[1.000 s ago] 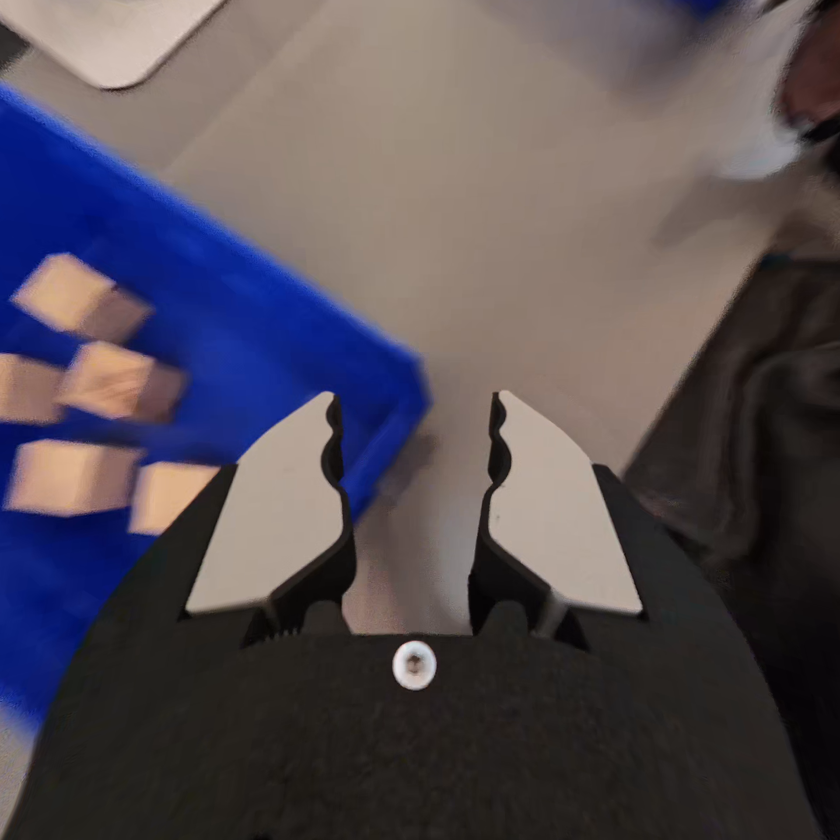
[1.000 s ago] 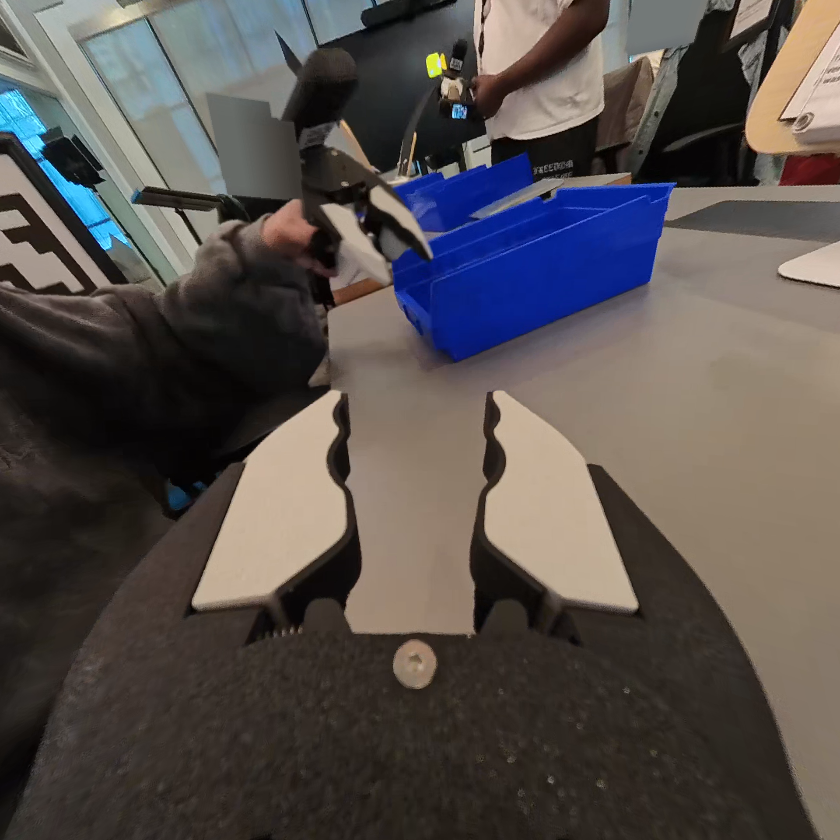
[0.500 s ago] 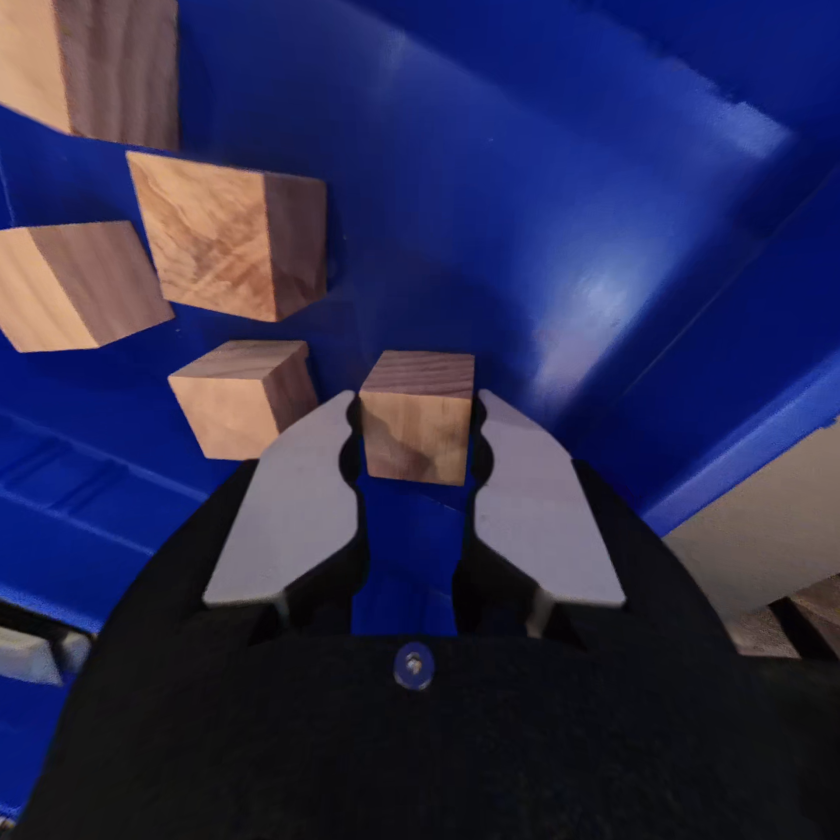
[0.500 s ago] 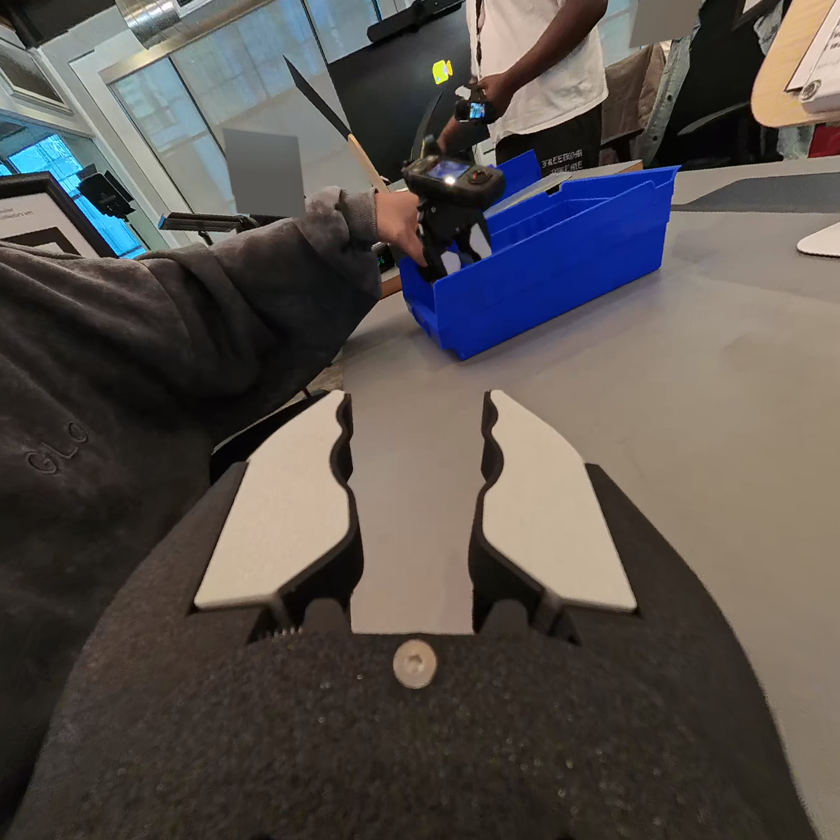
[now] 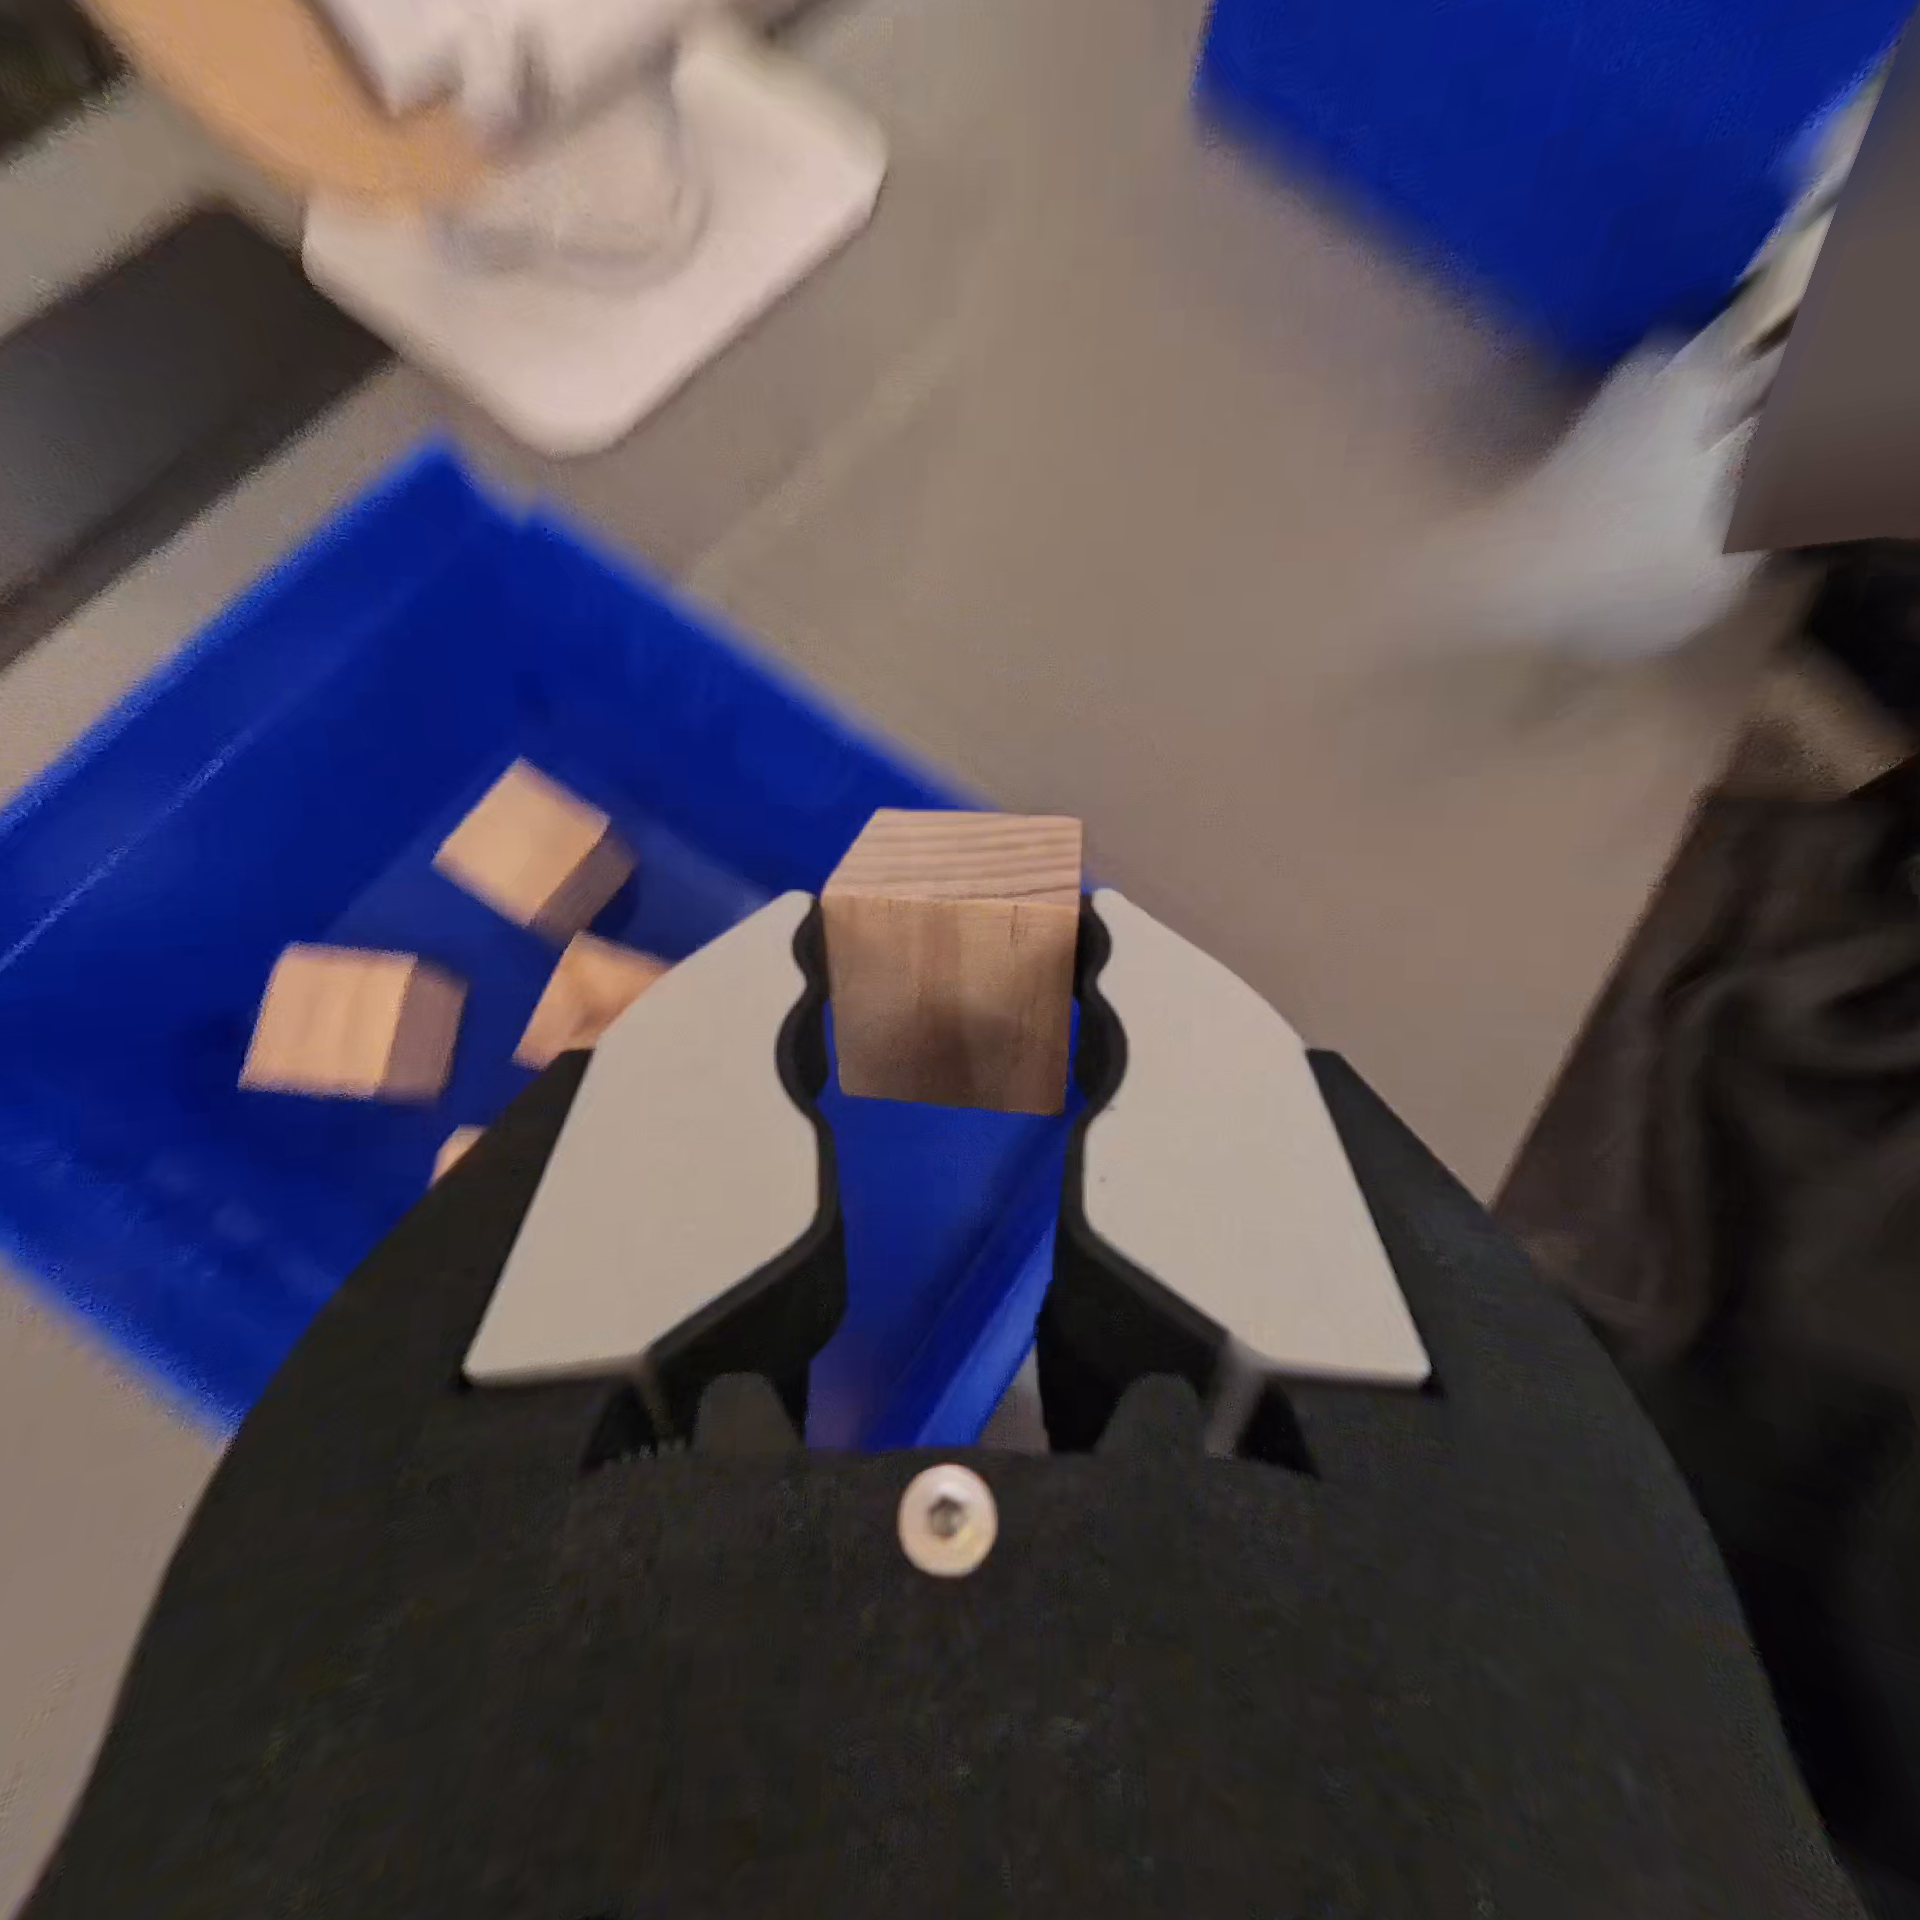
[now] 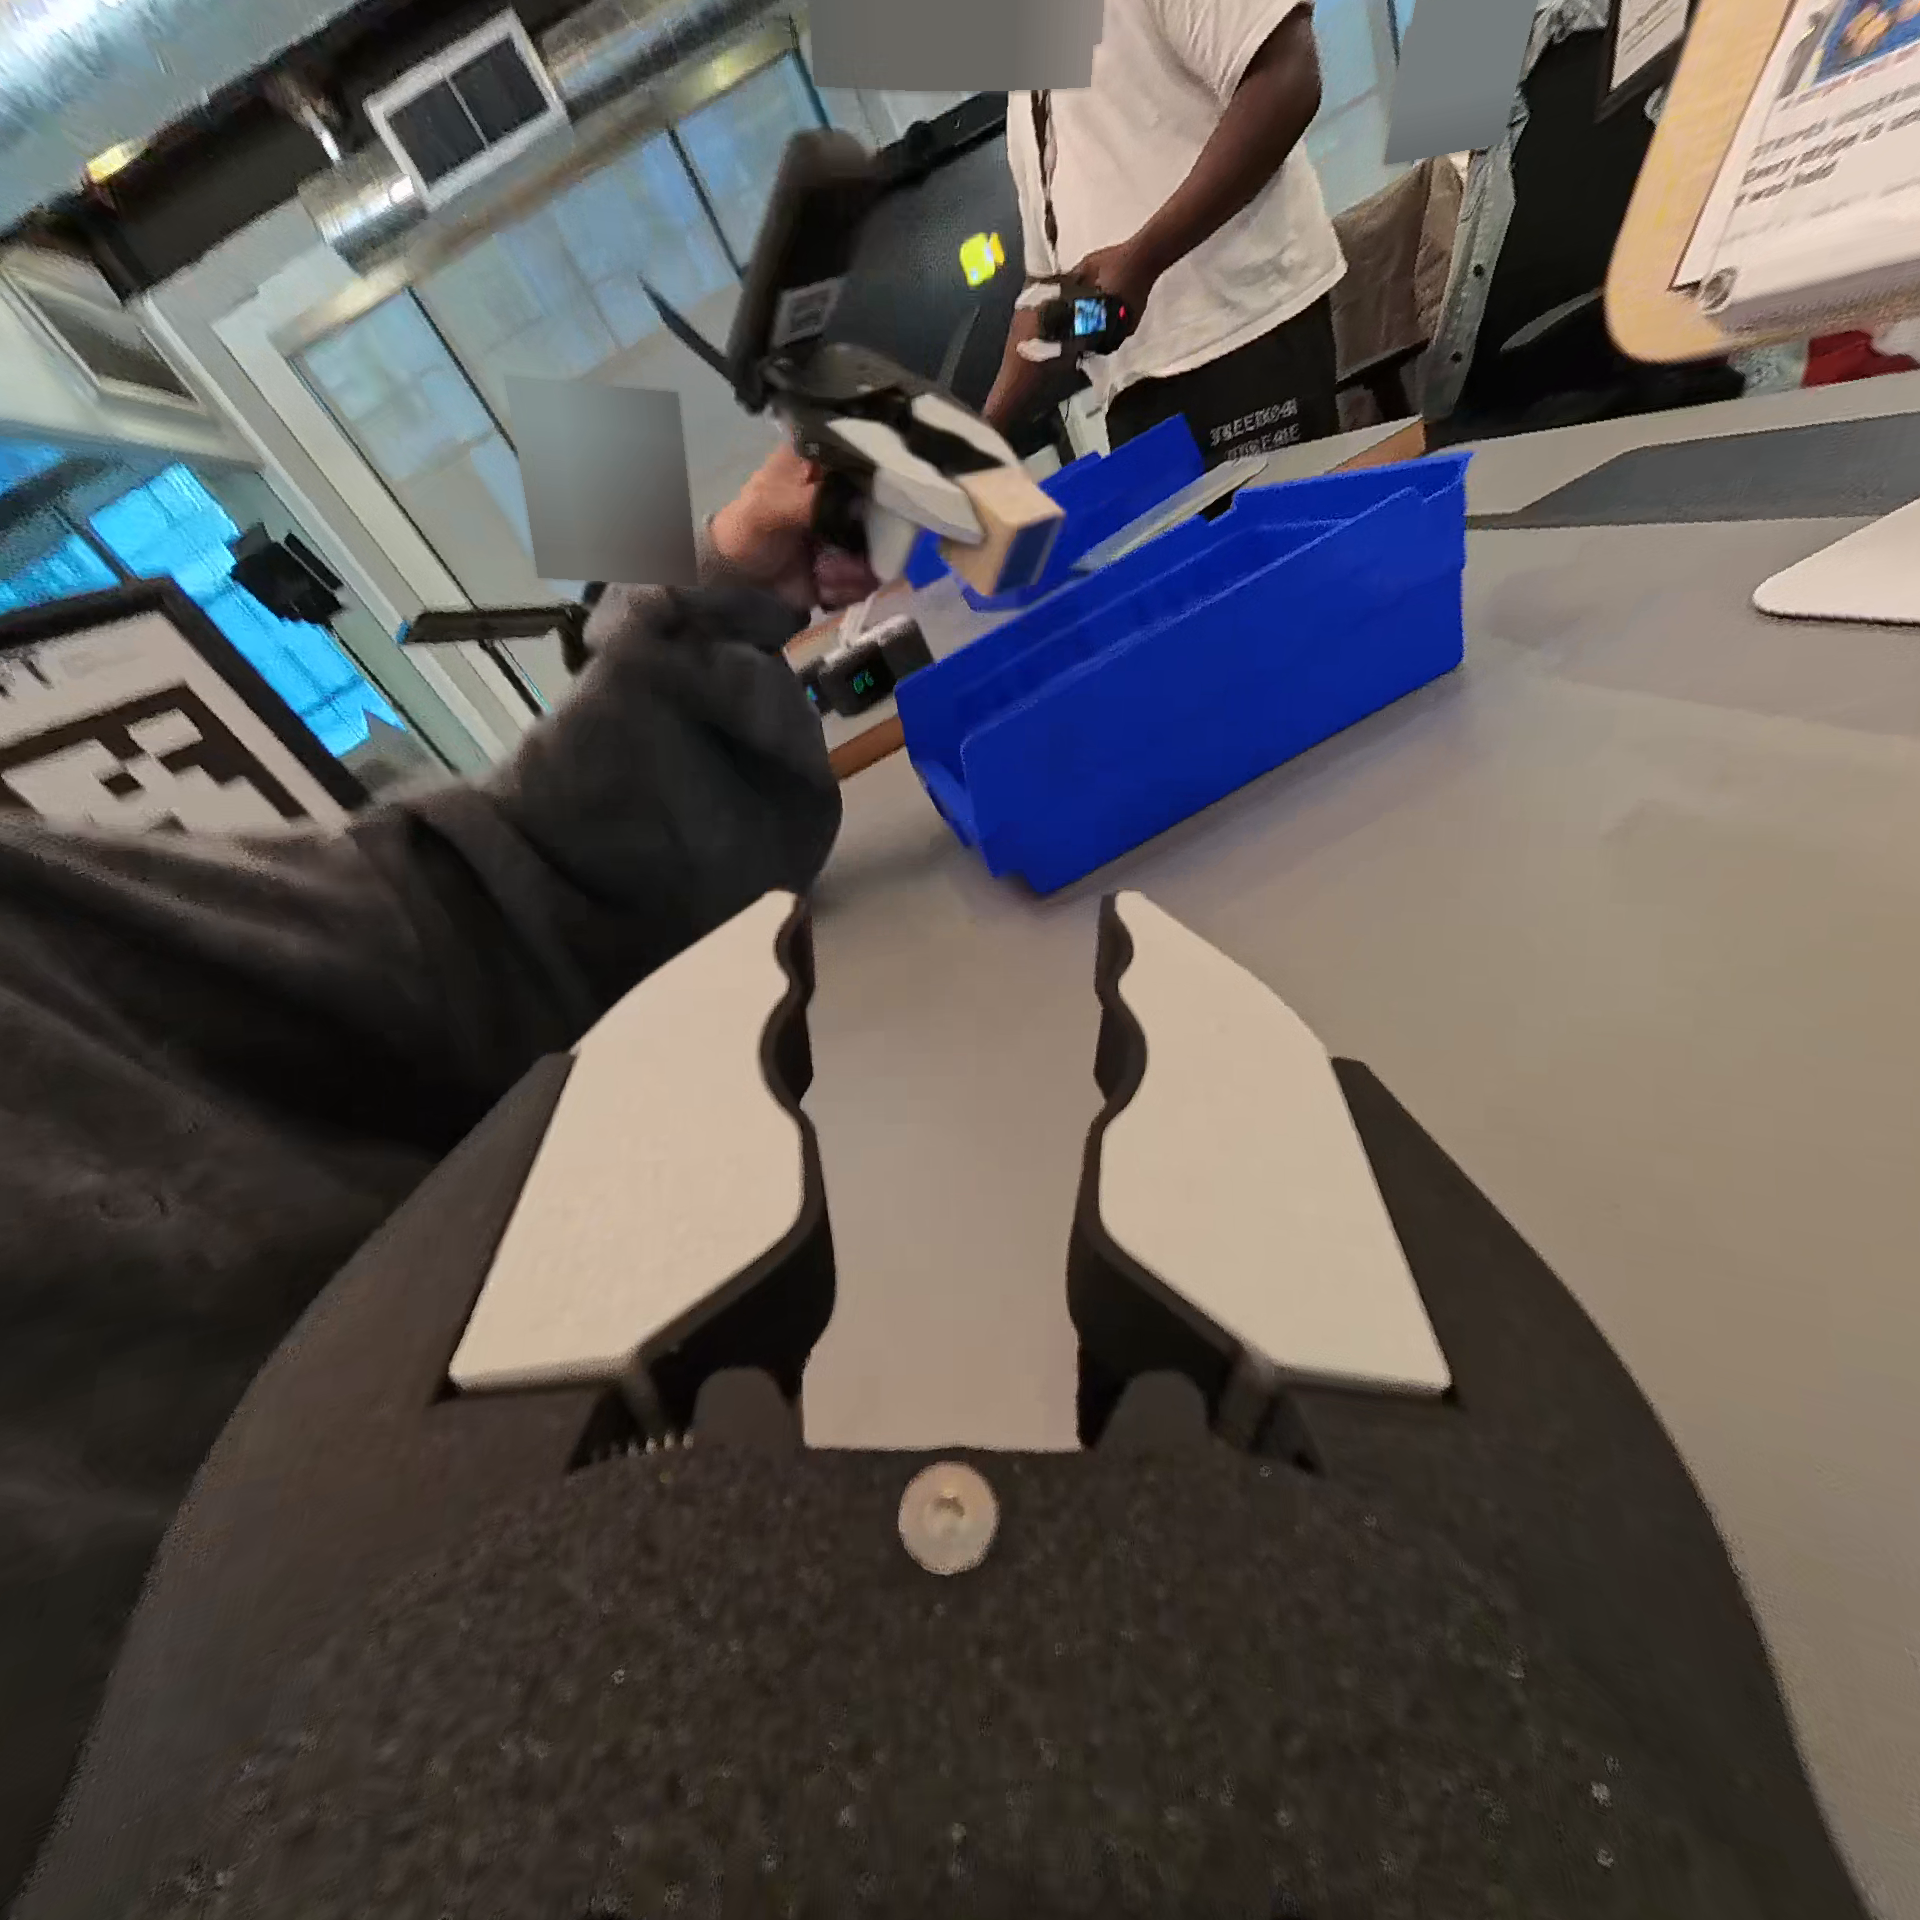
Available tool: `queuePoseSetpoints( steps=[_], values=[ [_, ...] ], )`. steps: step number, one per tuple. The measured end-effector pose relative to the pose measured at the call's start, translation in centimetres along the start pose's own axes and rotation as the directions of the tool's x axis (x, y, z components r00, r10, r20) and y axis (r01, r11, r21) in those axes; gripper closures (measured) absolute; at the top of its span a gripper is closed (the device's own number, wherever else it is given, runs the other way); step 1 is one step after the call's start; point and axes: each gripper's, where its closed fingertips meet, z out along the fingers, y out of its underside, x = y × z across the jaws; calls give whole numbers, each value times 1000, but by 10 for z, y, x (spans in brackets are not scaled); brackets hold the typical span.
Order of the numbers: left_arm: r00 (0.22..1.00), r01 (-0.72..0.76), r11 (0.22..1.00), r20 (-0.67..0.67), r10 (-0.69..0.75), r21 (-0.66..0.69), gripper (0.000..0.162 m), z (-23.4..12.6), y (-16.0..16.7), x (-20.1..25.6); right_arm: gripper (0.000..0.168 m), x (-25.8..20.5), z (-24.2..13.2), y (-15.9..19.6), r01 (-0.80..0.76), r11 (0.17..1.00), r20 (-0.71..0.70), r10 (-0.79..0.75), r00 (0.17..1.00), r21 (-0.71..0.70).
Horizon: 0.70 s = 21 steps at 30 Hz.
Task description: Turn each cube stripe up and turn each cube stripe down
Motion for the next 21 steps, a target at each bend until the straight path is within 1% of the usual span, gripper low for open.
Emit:
queuePoseSetpoints(
  steps=[2, 5, 7, 9, 11, 12, 14, 17, 20, 21],
  values=[
    [995, 71, 980, -82, -56, 187, 118, -2, -43, 32, 116, 5, 6, -19, -70, 997, 15, 70, 997, 23],
    [951, 240, 903, -272, -145, 356, 118, 14, -92, 80, 115, 16, 22, -43, -168, 986, 26, 168, 985, -8],
    [879, 390, 840, -424, -218, 378, 118, 33, -112, 106, 113, 18, 37, -56, -185, 982, 40, 187, 982, -43],
    [791, 504, 783, -560, -248, 366, 118, 54, -124, 126, 106, 20, 50, -62, -206, 977, 45, 209, 977, -57],
    [723, 586, 747, -620, -305, 315, 118, 82, -125, 134, 99, 18, 60, -62, -269, 962, 70, 272, 960, -55],
    [685, 611, 744, -651, -326, 270, 118, 93, -122, 140, 100, 17, 63, -61, -305, 952, 90, 307, 947, -39],
    [629, 654, 719, -697, -344, 235, 118, 108, -117, 147, 99, 17, 66, -54, -363, 931, 105, 366, 925, -47],
    [609, 668, 720, -693, -385, 186, 118, 131, -101, 152, 99, 29, 68, -47, -405, 914, 73, 406, 911, -27],
    [582, 713, 674, -698, -416, 193, 118, 139, -97, 147, 100, 36, 73, -33, -430, 900, 30, 432, 901, -67],
    [575, 714, 675, -707, -412, 188, 118, 140, -97, 148, 99, 38, 76, -29, -434, 898, 26, 437, 899, -78]
  ],
)
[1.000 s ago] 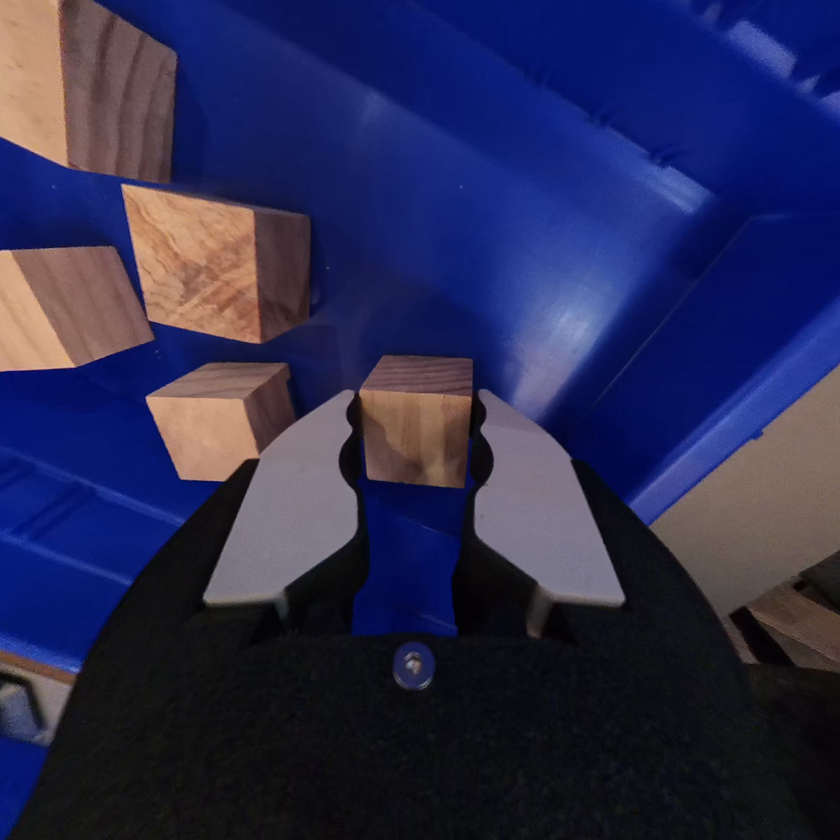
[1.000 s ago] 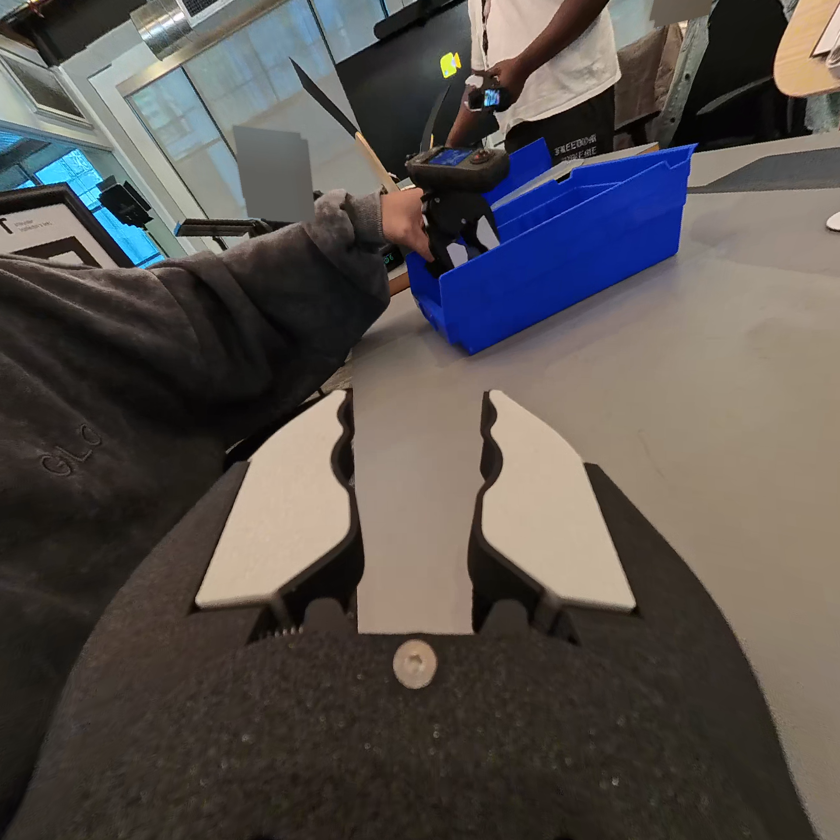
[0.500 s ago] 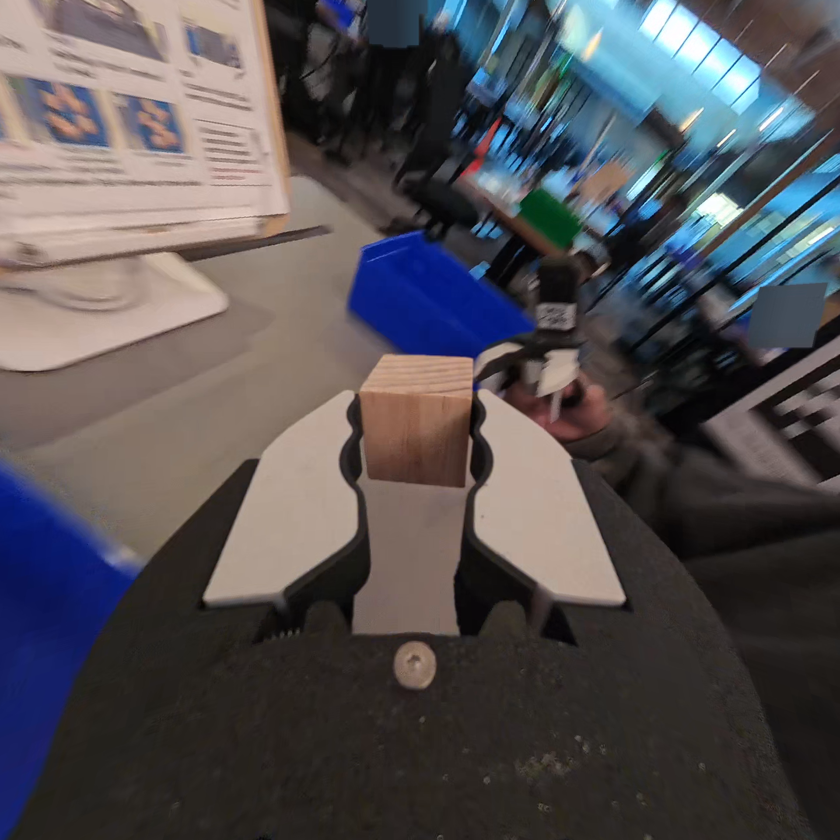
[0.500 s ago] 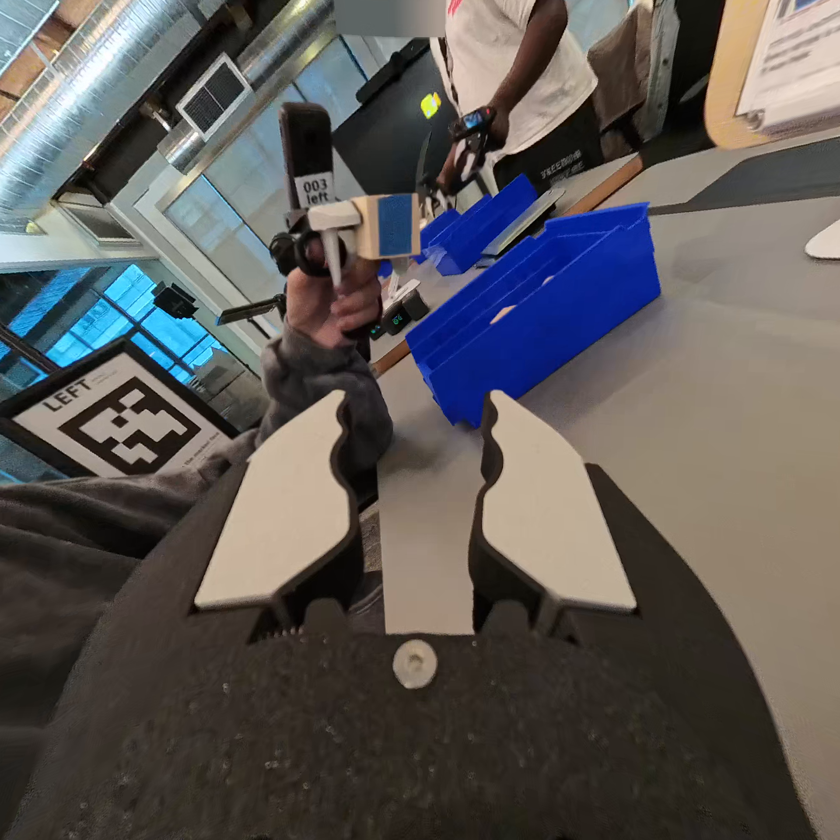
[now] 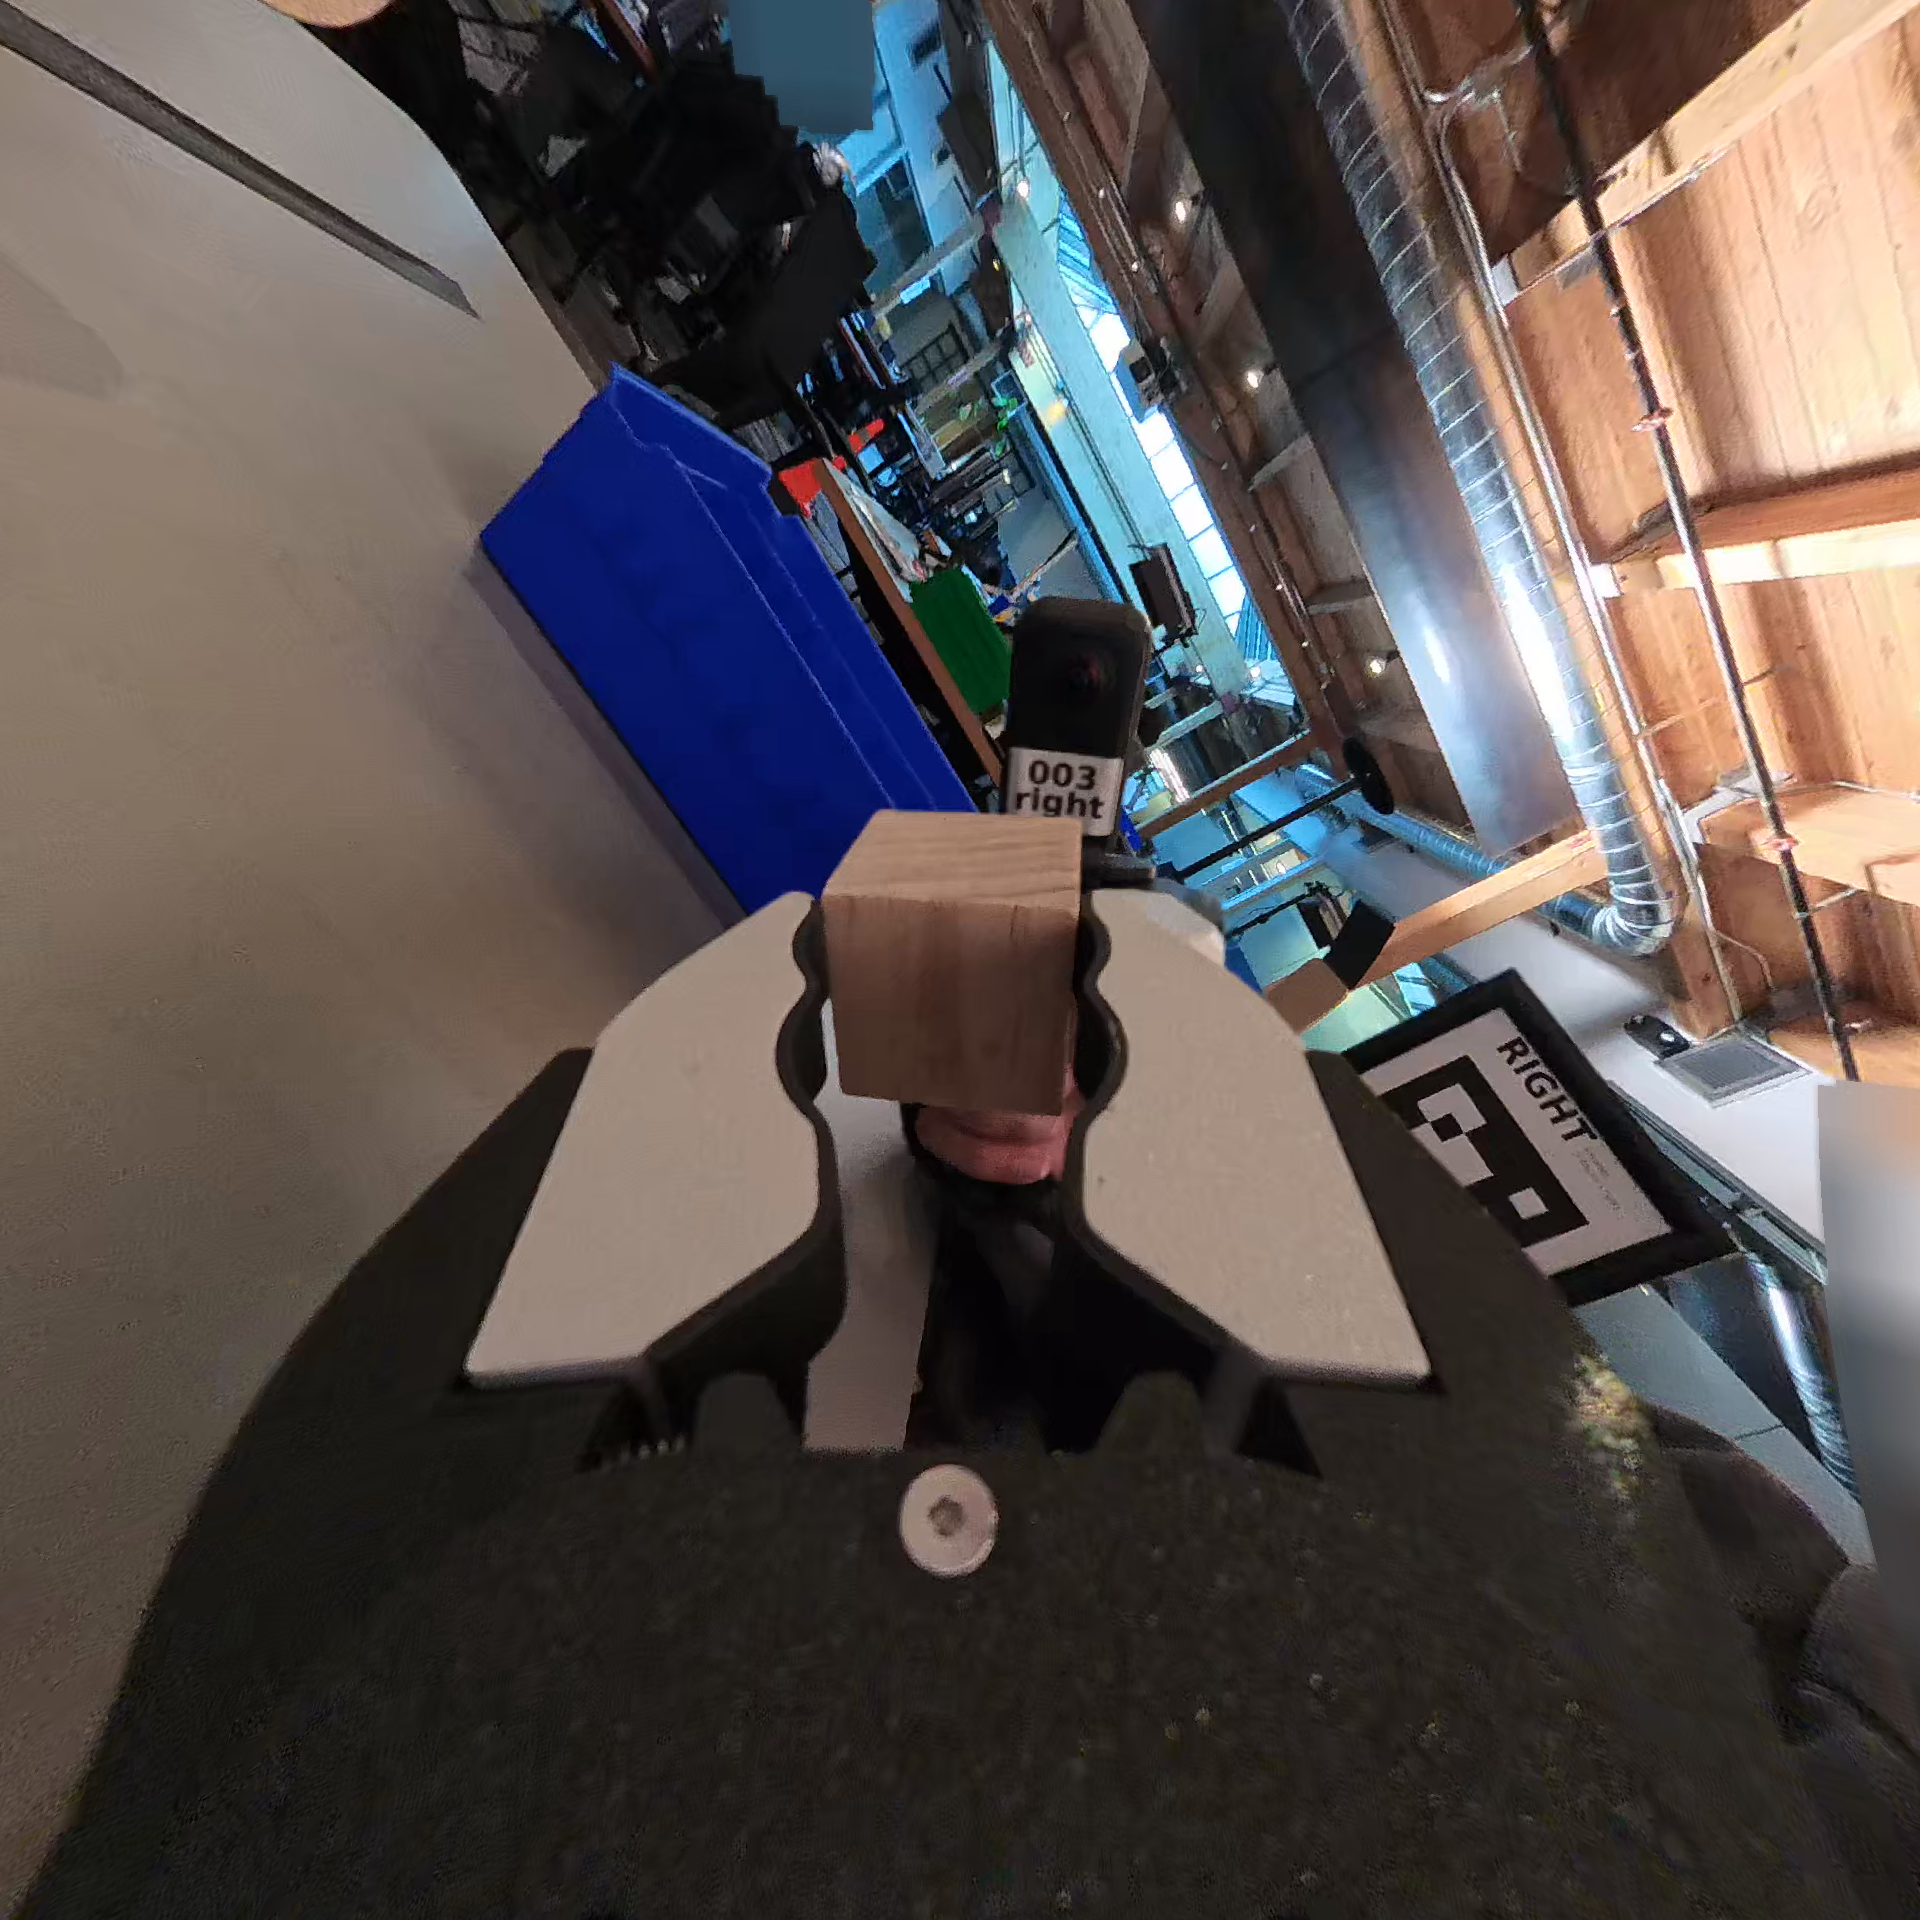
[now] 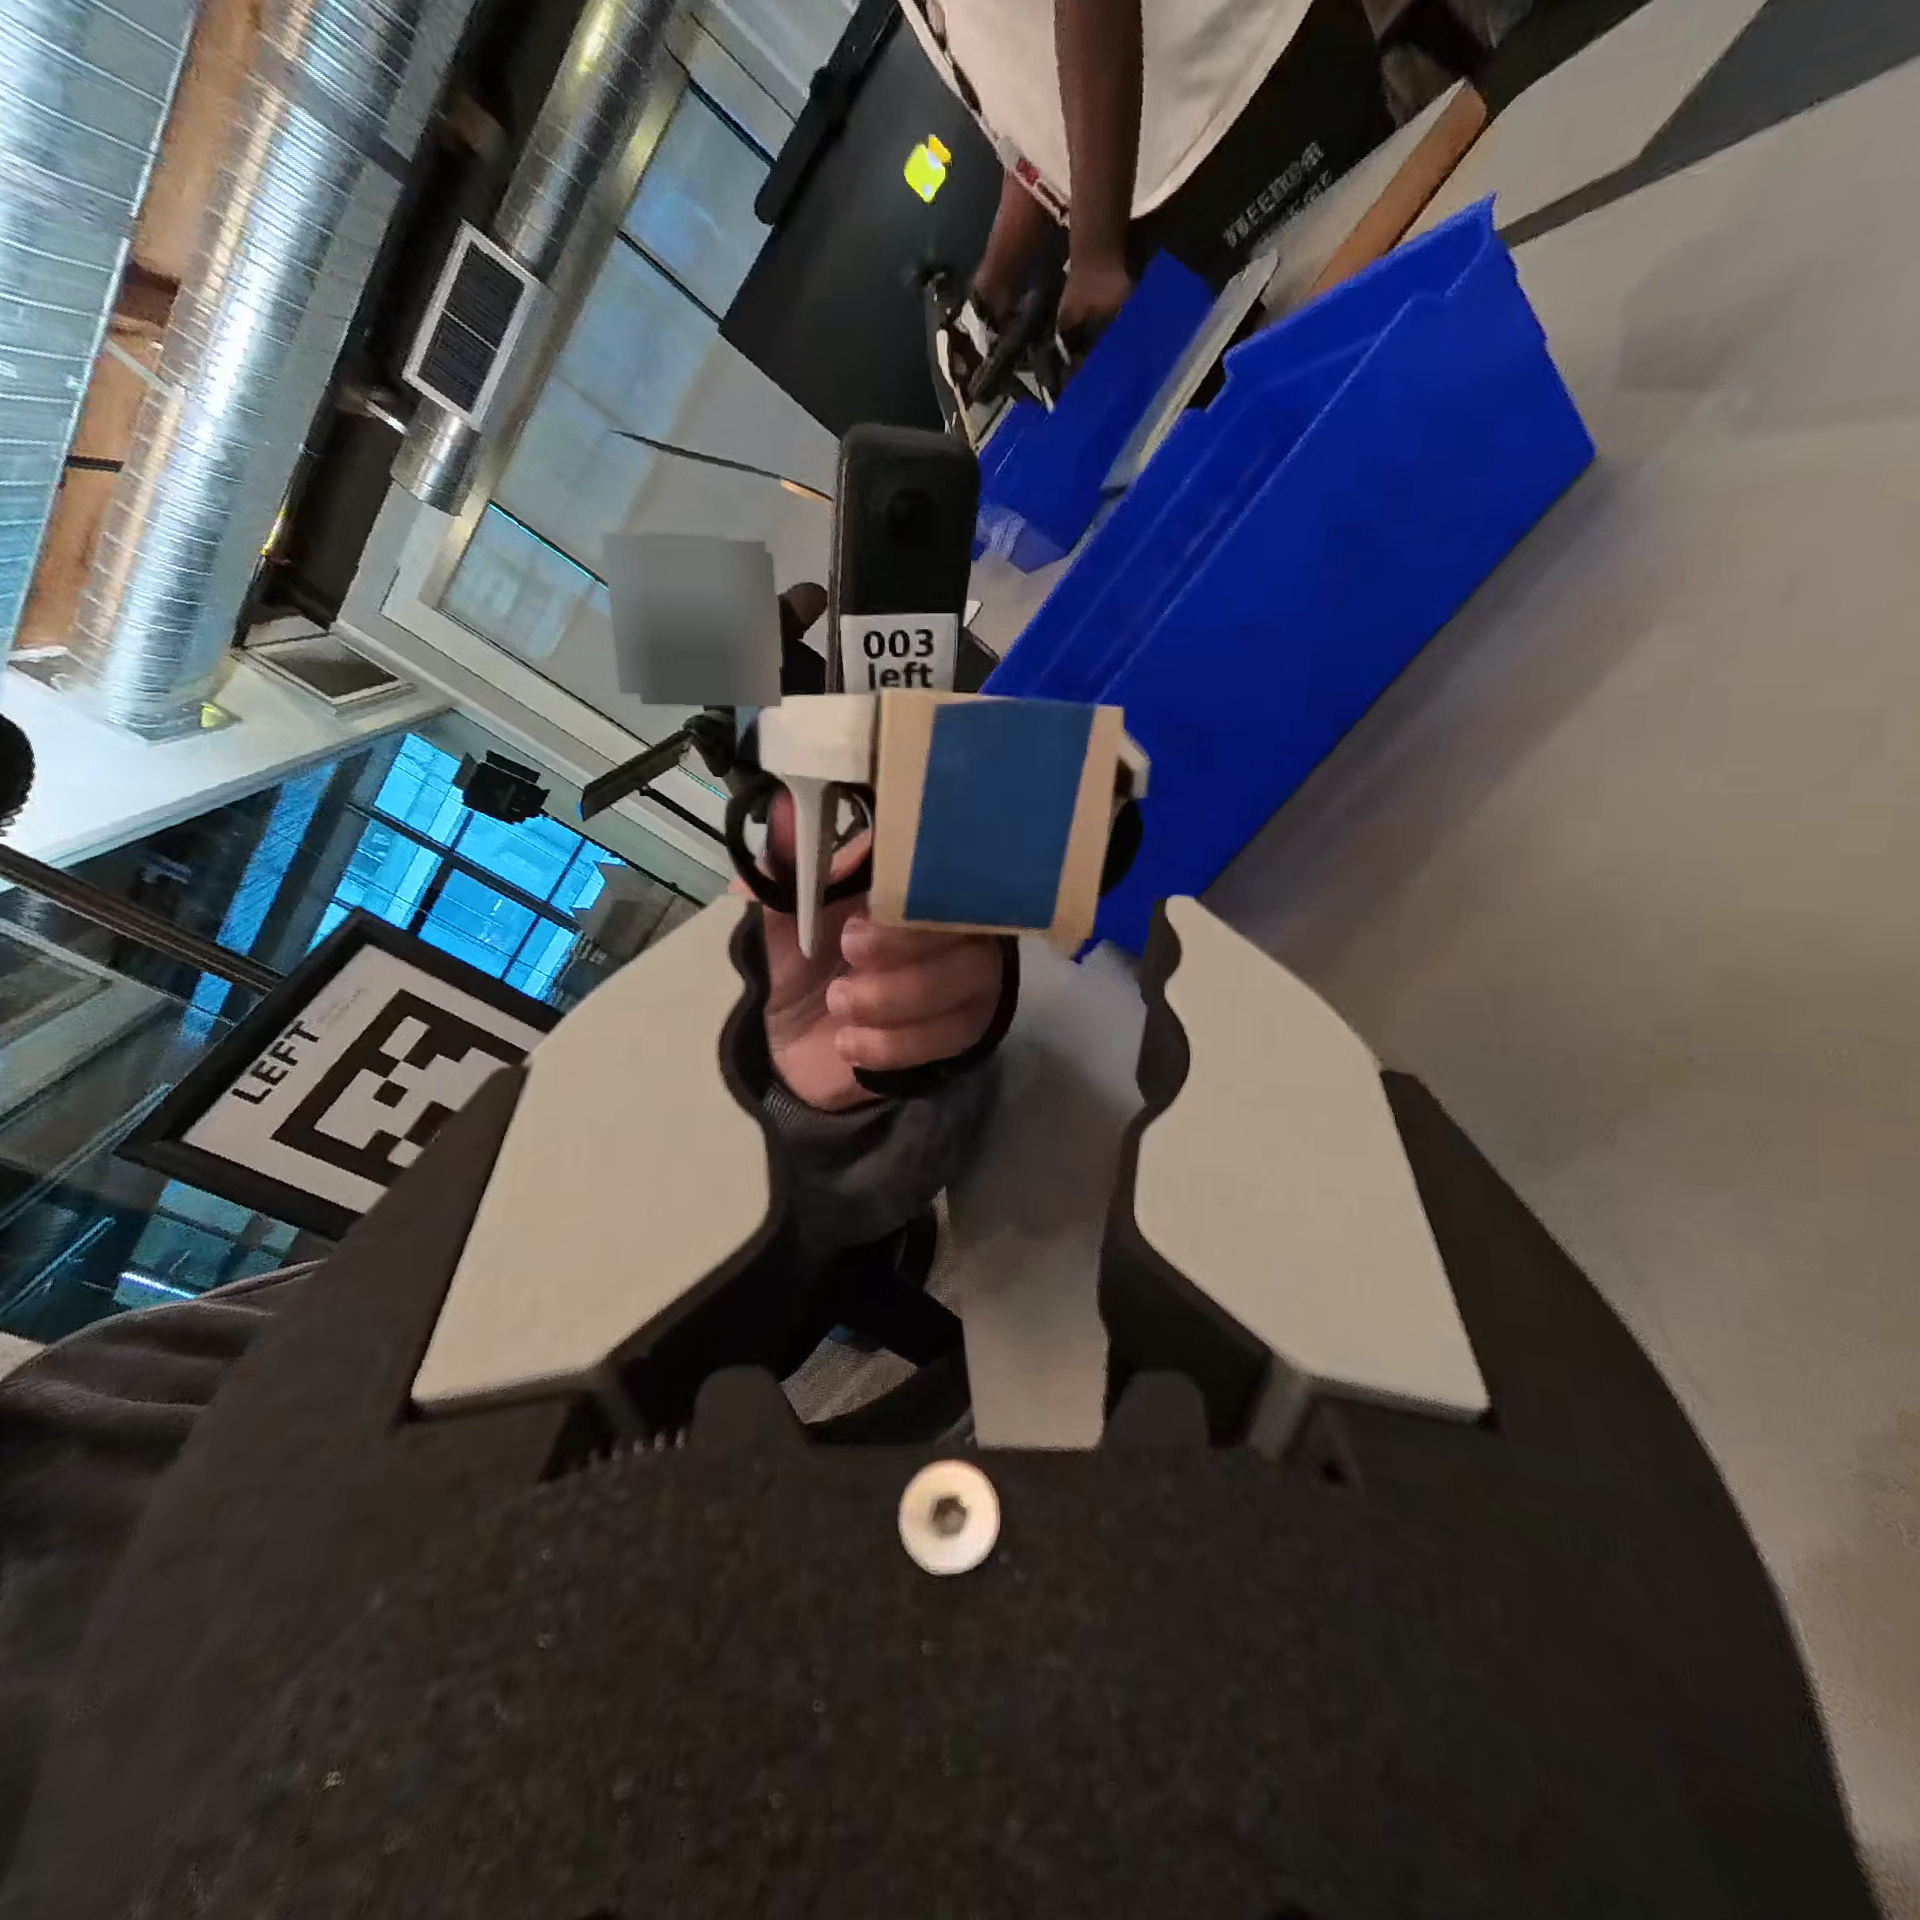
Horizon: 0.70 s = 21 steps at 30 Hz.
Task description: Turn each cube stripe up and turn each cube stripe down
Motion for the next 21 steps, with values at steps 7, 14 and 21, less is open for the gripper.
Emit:
queuePoseSetpoints(
  steps=[7, 14, 21],
  values=[
    [997, -64, 997, 29, 65, -34, 118, 12, 12, 1, 123, 2, 10, 3, -100, 994, 127, 95, 987, 33],
    [963, -223, 972, 172, 207, 79, 90, -34, -12, 0, 124, 0, 2, 4, -28, 1000, 53, 28, 998, -5],
    [827, -492, 842, 186, 531, -221, 101, -36, 107, -13, 124, -26, -76, -56, 262, 964, -188, -249, 950, 51]
  ],
)
